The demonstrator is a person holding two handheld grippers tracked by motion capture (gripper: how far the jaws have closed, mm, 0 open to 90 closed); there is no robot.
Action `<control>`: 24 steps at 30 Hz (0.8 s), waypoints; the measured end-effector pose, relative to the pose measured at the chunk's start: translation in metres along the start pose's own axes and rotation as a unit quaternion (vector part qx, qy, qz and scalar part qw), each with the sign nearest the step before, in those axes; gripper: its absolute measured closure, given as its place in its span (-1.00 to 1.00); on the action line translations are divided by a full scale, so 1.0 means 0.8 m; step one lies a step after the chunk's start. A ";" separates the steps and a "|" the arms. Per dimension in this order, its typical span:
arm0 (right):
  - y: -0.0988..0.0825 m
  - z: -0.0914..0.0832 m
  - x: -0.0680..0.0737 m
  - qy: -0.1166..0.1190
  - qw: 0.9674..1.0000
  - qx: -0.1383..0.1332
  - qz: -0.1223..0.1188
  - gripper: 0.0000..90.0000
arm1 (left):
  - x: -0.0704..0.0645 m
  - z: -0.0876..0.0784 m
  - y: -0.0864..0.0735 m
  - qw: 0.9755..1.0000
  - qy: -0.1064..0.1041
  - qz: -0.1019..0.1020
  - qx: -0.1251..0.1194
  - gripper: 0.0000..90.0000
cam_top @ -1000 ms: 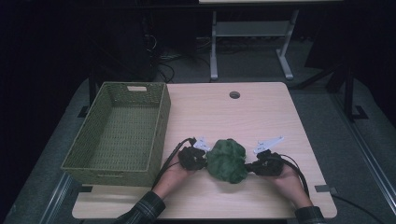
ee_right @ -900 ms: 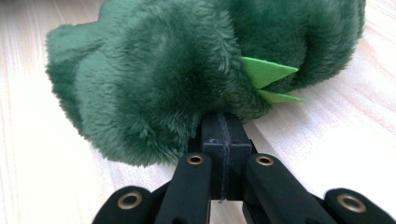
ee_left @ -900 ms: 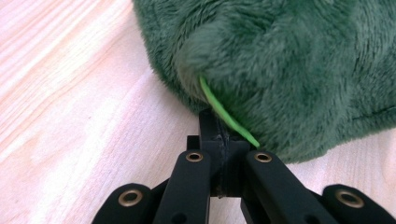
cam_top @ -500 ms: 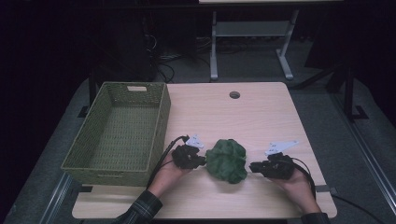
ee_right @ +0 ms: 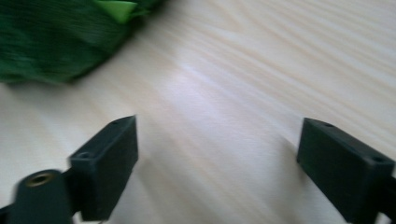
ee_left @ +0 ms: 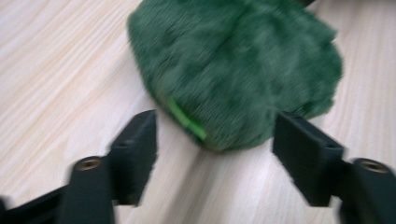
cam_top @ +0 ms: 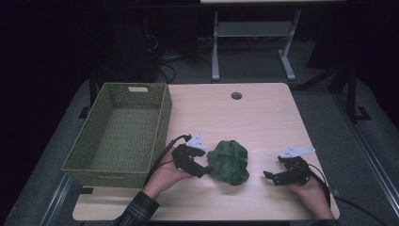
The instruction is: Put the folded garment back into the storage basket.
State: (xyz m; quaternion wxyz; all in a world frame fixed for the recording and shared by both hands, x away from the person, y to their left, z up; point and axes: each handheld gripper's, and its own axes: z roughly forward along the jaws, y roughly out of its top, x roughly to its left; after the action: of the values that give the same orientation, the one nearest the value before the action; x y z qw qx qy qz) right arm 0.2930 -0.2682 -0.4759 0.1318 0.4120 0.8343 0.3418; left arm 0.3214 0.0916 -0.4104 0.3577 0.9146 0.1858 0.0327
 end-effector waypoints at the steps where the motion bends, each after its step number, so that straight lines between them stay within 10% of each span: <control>1: -0.001 0.001 -0.002 -0.002 1.000 0.003 0.000 -0.84 | -0.001 0.000 0.003 1.000 -0.006 0.008 -0.003 -0.45; 11: -0.006 0.006 -0.004 -0.009 1.000 -0.017 -0.007 -0.94 | 0.001 0.017 0.023 0.998 -0.019 0.067 -0.004 -0.68; 24: -0.006 0.007 -0.004 -0.009 1.000 -0.018 -0.005 -0.94 | 0.015 0.067 0.020 0.996 -0.035 0.079 0.038 -0.70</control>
State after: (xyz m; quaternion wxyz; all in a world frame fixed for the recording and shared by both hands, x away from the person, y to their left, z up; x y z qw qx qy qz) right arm 0.2947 -0.2701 -0.4832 0.1484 0.4087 0.8287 0.3525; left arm 0.3474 0.0509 -0.4405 0.3252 0.9399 0.1017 0.0216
